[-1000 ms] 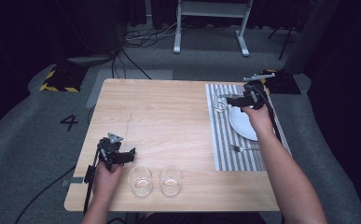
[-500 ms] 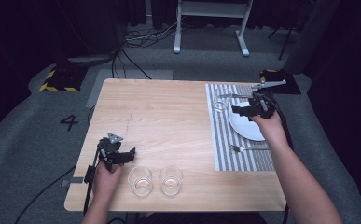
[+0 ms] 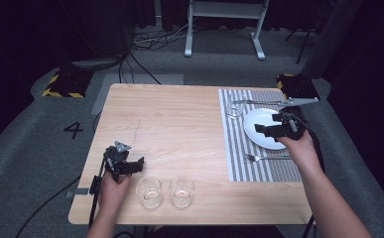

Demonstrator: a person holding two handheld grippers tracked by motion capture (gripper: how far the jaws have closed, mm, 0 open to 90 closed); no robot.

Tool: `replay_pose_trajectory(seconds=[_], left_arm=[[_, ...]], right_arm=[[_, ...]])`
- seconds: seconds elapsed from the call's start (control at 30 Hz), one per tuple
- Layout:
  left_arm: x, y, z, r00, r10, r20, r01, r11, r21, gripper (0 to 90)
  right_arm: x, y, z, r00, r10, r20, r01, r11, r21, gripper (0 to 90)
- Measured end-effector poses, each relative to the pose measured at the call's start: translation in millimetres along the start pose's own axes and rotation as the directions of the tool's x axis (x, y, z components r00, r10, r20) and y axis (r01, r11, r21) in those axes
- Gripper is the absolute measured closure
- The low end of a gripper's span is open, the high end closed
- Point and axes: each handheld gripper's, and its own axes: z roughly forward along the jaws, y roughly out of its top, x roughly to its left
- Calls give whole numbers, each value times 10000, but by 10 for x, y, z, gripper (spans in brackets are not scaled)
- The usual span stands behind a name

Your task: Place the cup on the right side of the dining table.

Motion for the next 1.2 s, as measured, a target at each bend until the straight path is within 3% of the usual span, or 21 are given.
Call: replay_pose_trajectory(seconds=[0.37, 0.7, 0.97, 1.2], left_arm=[[0, 0, 0, 10000, -4, 0, 4, 10000, -3, 145], [0, 0, 0, 10000, -3, -1, 3, 10000, -3, 145], [0, 0, 0, 10000, -2, 0, 2, 10000, -2, 145], [-1, 0, 0, 10000, -1, -1, 1, 10000, -2, 145]], right_arm=[[72, -293, -220, 9990, -398, 190, 400, 9992, -93, 153], [47, -696, -368, 9997, -227, 124, 230, 9993, -282, 153], [25, -949, -388, 9993, -304, 219, 311, 9991, -299, 153], [37, -1225, -276, 9997, -225, -13, 225, 9997, -9, 152]])
